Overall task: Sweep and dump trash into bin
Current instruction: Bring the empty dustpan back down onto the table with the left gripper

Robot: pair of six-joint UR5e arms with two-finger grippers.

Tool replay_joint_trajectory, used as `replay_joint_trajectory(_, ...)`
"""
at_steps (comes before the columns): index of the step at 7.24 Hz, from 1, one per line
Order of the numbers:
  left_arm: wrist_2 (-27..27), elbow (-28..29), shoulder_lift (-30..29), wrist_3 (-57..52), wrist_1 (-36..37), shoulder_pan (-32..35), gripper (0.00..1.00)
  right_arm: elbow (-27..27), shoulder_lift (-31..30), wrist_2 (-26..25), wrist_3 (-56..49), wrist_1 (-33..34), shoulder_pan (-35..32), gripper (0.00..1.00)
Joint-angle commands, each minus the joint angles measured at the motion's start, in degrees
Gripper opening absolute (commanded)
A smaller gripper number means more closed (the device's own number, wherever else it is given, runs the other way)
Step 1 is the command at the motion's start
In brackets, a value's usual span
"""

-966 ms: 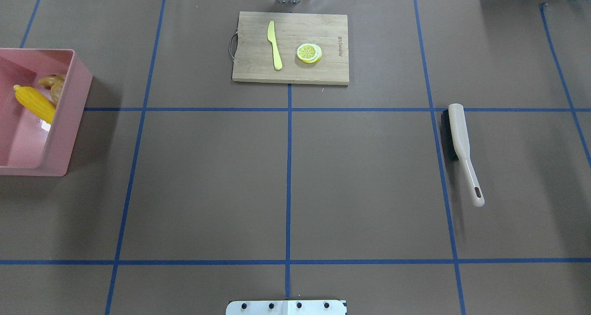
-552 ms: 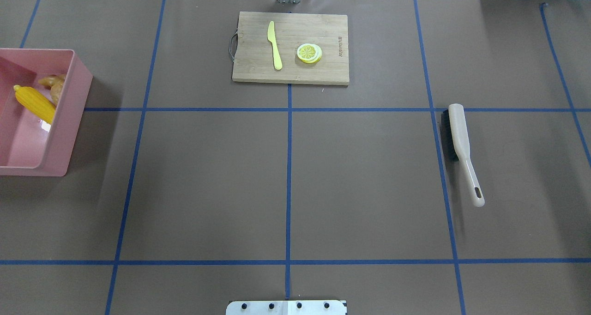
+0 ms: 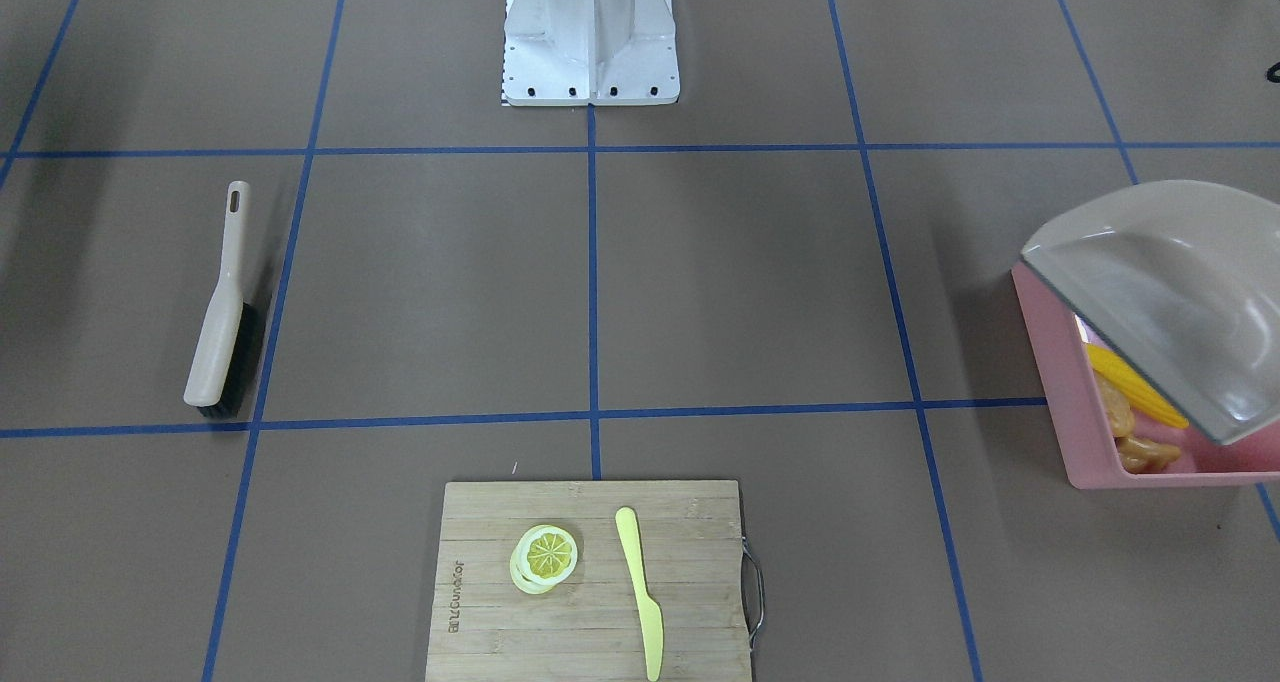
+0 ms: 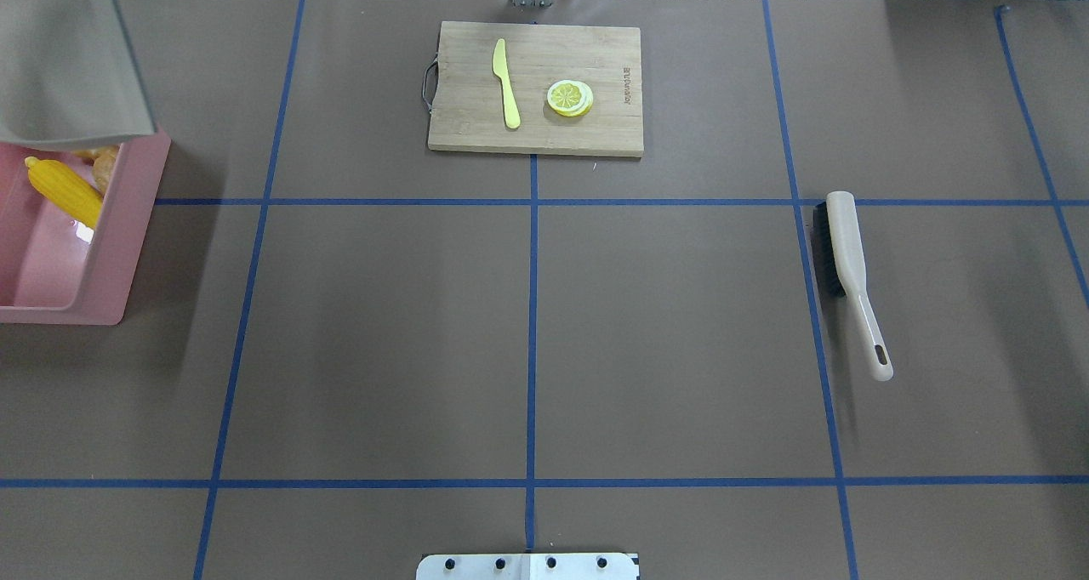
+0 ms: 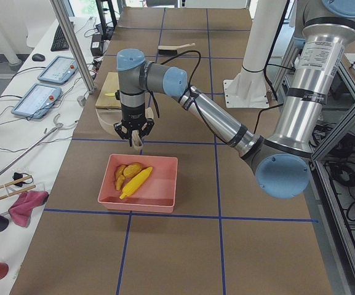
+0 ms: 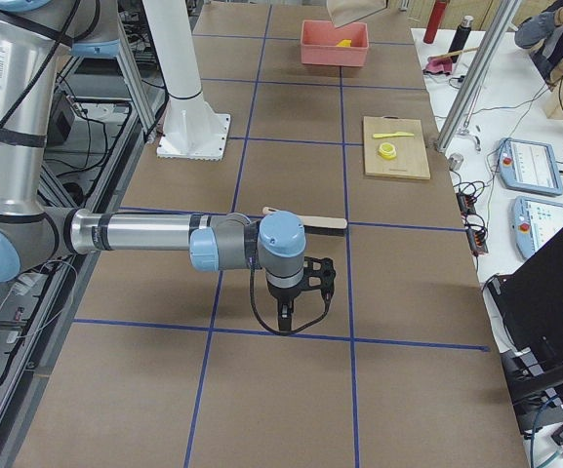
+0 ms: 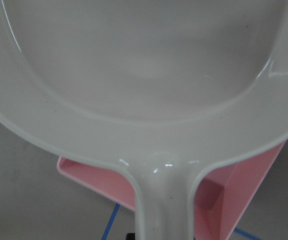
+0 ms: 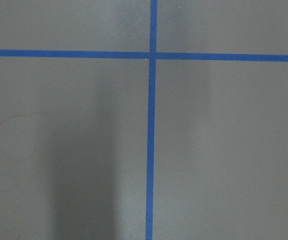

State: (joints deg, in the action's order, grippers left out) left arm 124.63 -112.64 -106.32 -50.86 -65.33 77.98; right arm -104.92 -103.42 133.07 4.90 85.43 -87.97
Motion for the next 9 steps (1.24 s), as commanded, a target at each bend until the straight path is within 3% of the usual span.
replay_joint_trajectory(1,3.15,1.53,-5.53,4.62,-0.07,-10.09,0.00,-0.02,-0.02,0.00,-0.06,0.00,-0.01,1.00)
replay_joint_trajectory(3,5.00,2.95,-9.24,5.51,0.02,-18.18,0.00,-0.02,-0.02,0.00,-0.06,0.00,-0.01,1.00)
replay_joint_trajectory(6,4.48,2.69,-8.82,13.66,-5.67,-29.70,0.00,-0.11,0.06,0.00,-0.15,0.00,-0.01,1.00)
replay_joint_trajectory(9,2.65,4.35,-8.55,15.88,-5.95,-37.10,0.00,-0.02,0.06,0.00,-0.15,0.00,-0.01,1.00)
